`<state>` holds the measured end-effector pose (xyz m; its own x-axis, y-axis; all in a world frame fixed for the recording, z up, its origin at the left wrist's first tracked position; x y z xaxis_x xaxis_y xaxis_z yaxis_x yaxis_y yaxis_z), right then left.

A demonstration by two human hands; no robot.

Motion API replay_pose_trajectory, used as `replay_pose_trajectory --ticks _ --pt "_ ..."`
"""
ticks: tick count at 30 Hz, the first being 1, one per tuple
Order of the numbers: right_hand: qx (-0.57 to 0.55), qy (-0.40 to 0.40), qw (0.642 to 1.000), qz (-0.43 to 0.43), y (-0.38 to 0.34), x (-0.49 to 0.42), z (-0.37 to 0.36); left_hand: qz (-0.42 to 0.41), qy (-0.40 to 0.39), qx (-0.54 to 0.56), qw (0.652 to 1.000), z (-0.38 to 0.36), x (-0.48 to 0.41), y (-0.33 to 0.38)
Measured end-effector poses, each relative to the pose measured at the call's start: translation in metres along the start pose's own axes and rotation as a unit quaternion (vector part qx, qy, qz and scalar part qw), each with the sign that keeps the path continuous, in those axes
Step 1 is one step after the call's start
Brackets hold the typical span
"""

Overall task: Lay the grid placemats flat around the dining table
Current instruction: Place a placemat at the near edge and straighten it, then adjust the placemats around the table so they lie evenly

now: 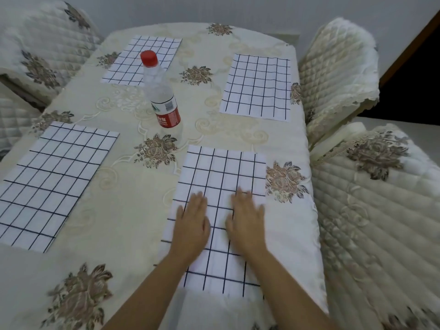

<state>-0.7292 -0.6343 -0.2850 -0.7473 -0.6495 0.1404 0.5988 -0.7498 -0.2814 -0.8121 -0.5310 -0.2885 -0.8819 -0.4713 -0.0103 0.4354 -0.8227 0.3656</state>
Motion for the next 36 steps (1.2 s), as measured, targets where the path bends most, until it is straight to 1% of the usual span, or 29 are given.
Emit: replay_pose_trajectory --ticks 2,5,8,10,11,12,14,15,16,17,20,23,27,29,32,36 --pt "0.016 -0.029 0.999 0.012 -0.007 0.029 -0.014 -0.001 -0.047 -0.053 0.997 -0.008 0.019 -0.007" --pt "0.021 -0.023 0.999 -0.01 0.023 0.039 -0.013 0.036 -0.045 -0.08 0.995 0.004 0.034 -0.038" --pt "0.035 -0.016 0.998 -0.044 0.058 0.05 -0.007 0.052 -0.053 -0.086 0.994 0.011 0.053 -0.061" --pt "0.019 -0.011 0.997 -0.068 0.067 0.058 -0.003 0.055 -0.046 -0.046 0.996 0.019 0.066 -0.068" --pt "-0.006 -0.009 0.996 -0.092 0.065 0.062 0.002 0.065 -0.038 -0.004 0.997 0.023 0.071 -0.07" --pt "-0.049 0.003 0.992 -0.12 0.061 0.065 0.007 0.09 -0.033 0.061 0.993 0.026 0.073 -0.073" --pt "-0.147 0.076 0.974 -0.152 0.038 0.071 0.021 0.144 0.007 0.203 0.969 0.041 0.081 -0.076" --pt "-0.188 0.106 0.964 -0.155 0.022 0.076 0.027 0.167 0.026 0.252 0.953 0.05 0.085 -0.078" --pt "-0.221 0.119 0.956 -0.154 0.0 0.083 0.029 0.184 0.037 0.286 0.94 0.059 0.092 -0.084" --pt "-0.25 0.115 0.95 -0.147 -0.021 0.09 0.028 0.192 0.034 0.299 0.934 0.066 0.098 -0.089" --pt "-0.31 0.069 0.94 -0.125 -0.086 0.111 0.01 0.179 0.011 0.296 0.938 0.083 0.12 -0.113" --pt "-0.339 0.039 0.931 -0.129 -0.142 0.126 -0.01 0.165 0.008 0.281 0.946 0.105 0.146 -0.151" --pt "-0.364 0.027 0.922 -0.131 -0.208 0.14 -0.028 0.144 -0.008 0.256 0.956 0.134 0.176 -0.202" --pt "-0.361 0.02 0.924 -0.12 -0.238 0.142 -0.034 0.14 -0.014 0.25 0.958 0.146 0.185 -0.22" --pt "-0.356 0.004 0.927 -0.115 -0.27 0.142 -0.041 0.134 -0.021 0.243 0.96 0.157 0.188 -0.234" --pt "-0.363 0.003 0.923 -0.13 -0.285 0.127 -0.041 0.123 -0.028 0.242 0.962 0.161 0.171 -0.241"
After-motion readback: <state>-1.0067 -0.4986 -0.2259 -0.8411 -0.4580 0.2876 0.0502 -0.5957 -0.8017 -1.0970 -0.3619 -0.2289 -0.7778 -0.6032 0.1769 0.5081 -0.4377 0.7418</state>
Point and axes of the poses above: each hand's wrist, its own x-axis away from the middle knuckle, its own z-axis out of the back of the hand, y = z × x, the point moved 7 cm from there along -x, towards the middle knuckle, and after that the axes turned 2 degrees about x, right-handed, at the moved point
